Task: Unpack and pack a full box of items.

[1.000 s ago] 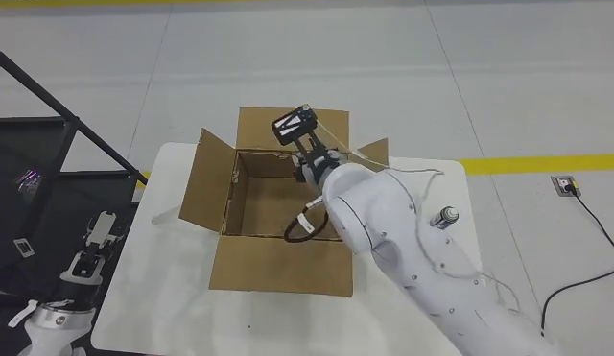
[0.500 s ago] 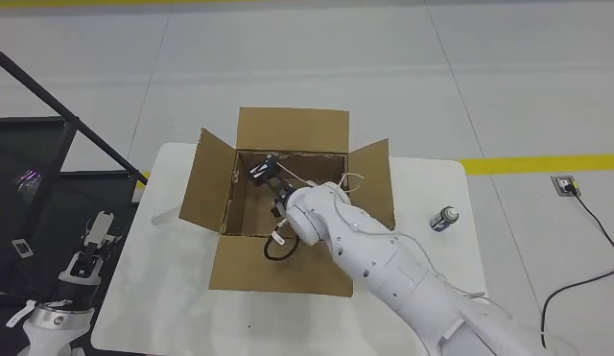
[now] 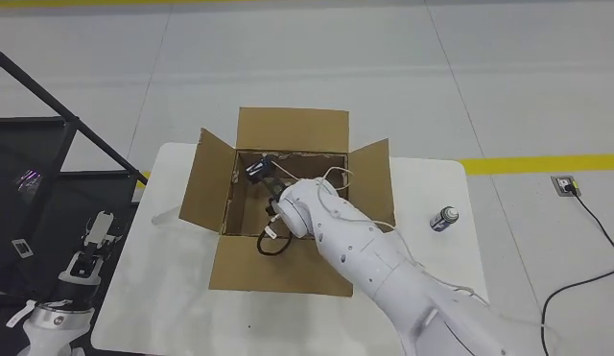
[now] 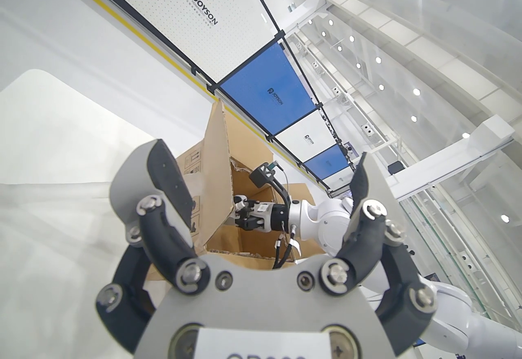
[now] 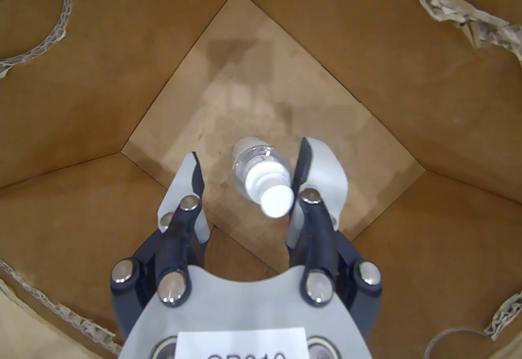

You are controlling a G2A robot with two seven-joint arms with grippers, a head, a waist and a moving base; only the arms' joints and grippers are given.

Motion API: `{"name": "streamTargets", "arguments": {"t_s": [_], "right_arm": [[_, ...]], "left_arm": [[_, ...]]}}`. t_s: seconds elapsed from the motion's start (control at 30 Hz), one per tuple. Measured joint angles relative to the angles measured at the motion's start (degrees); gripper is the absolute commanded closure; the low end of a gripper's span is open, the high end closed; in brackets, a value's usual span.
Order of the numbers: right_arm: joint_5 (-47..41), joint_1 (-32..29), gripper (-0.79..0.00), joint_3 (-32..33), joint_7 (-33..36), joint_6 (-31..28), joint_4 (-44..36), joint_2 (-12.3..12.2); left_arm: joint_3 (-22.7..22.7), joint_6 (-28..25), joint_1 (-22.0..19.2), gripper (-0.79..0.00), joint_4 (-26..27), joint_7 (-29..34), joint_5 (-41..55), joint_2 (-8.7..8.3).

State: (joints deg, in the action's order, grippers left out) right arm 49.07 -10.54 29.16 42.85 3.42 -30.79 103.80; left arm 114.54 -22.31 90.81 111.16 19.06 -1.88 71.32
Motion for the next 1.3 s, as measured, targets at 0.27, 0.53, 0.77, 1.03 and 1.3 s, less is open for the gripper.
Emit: {"name": "streamTargets", "arguments": {"t_s": [0.27, 0.53, 0.77, 1.03, 1.3], "right_arm": [[-0.6, 2.5, -0.597, 1.9, -2.1, -0.5, 0.1, 1.2], [1.8, 0.8, -0.619, 6.4, -0.4, -0.4, -10.8, -1.7], [13.1, -9.2, -0.662, 14.6, 6.3, 2.7, -34.0, -8.1], [32.3, -26.4, -0.785, 29.6, 15.3, 5.4, -62.3, -14.5], [48.0, -43.2, -0.785, 48.6, 20.4, 8.2, -82.0, -17.8]], "left_arm": [[0.0, 0.0, 0.0, -0.785, 0.0, 0.0, 0.0, 0.00], [0.0, 0.0, 0.0, -0.785, 0.0, 0.0, 0.0, 0.00], [0.0, 0.0, 0.0, -0.785, 0.0, 0.0, 0.0, 0.00], [0.0, 0.0, 0.0, -0.785, 0.0, 0.0, 0.0, 0.00], [0.0, 0.0, 0.0, -0.785, 0.0, 0.0, 0.0, 0.00]]}}
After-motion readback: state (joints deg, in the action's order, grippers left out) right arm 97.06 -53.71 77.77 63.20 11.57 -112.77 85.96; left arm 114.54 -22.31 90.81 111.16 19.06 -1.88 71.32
